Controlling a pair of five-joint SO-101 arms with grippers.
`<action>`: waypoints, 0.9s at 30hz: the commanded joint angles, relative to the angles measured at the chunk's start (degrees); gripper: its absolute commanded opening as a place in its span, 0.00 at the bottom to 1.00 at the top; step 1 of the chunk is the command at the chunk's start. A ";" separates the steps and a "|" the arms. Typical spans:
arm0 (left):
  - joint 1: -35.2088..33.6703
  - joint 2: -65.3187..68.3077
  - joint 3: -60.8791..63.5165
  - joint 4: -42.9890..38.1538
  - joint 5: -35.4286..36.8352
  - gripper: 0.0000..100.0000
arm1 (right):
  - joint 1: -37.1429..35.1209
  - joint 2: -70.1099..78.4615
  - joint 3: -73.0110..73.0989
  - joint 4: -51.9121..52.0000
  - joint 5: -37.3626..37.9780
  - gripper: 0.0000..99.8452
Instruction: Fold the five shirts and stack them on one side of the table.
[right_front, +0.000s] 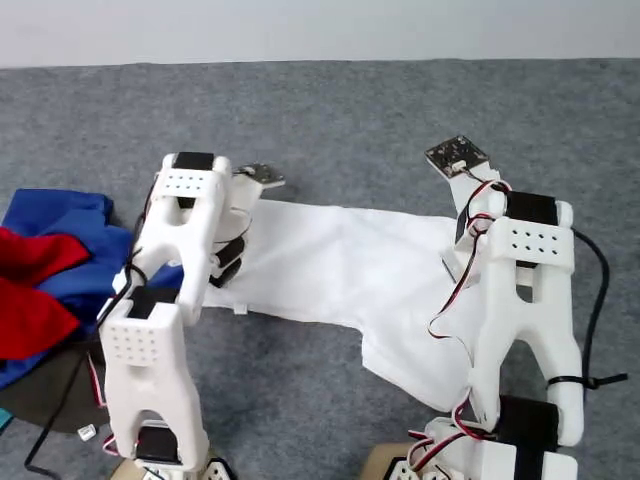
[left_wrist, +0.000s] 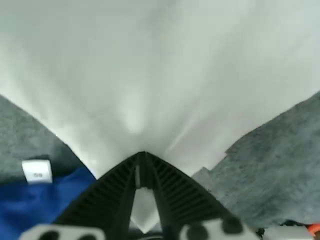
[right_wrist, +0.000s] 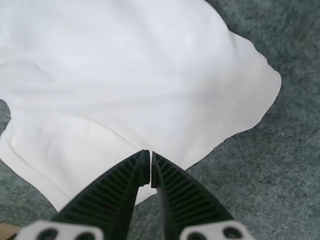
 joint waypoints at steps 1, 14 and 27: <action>-1.23 -1.41 1.71 1.85 -1.93 0.01 | 0.48 -3.38 -2.46 0.66 0.26 0.01; -1.05 -8.09 -15.34 -0.97 1.76 0.01 | 0.40 -3.21 -2.55 -1.27 0.18 0.01; 8.00 -19.96 -23.96 1.76 7.65 0.01 | 2.24 -21.85 -3.96 6.90 -2.55 0.01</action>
